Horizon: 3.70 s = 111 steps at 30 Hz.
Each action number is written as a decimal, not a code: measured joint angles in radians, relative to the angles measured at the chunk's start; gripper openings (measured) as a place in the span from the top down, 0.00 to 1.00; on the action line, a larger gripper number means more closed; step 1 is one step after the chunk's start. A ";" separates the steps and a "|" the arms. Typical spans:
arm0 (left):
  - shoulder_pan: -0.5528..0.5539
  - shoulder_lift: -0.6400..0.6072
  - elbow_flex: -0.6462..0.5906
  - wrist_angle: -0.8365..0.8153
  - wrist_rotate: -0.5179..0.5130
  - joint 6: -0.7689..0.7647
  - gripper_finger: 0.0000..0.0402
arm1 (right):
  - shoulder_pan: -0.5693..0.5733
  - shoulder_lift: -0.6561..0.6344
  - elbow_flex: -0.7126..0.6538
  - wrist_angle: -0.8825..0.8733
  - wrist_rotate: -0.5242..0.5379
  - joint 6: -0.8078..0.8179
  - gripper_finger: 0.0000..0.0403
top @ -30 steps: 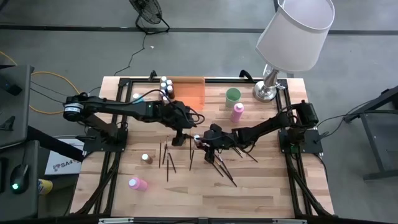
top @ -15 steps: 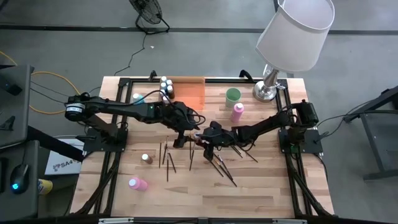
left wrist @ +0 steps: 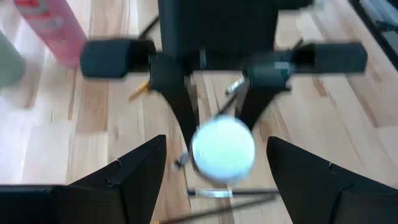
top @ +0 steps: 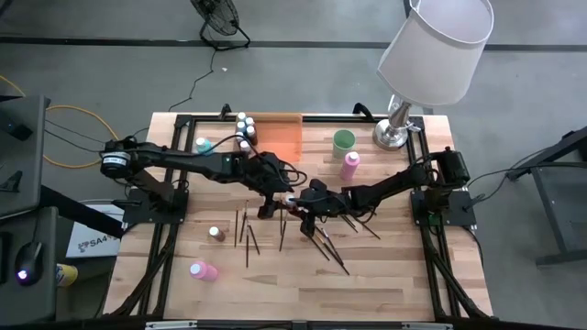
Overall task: Pick & Place Paint Supplies
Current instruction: Put the brown paint bottle into the orange bin, then put the yellow paint bottle into the orange bin
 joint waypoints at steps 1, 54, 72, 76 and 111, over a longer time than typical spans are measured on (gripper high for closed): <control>0.000 0.009 0.001 0.018 0.000 0.000 0.32 | 0.000 0.000 0.000 0.000 0.000 0.000 0.71; 0.113 0.012 0.214 -0.381 -0.524 0.027 0.72 | 0.008 -0.103 0.000 -0.213 0.056 0.025 0.46; 0.363 0.012 0.076 -0.271 -0.576 -0.168 0.72 | 0.008 -0.103 0.000 -0.215 0.077 0.026 0.46; 0.361 0.012 0.032 -0.228 -0.578 -0.204 0.72 | 0.008 -0.103 0.000 -0.215 0.077 0.026 0.46; 0.400 0.011 -0.098 -0.180 -0.651 -0.422 0.48 | 0.008 -0.103 0.000 -0.210 0.076 0.031 0.46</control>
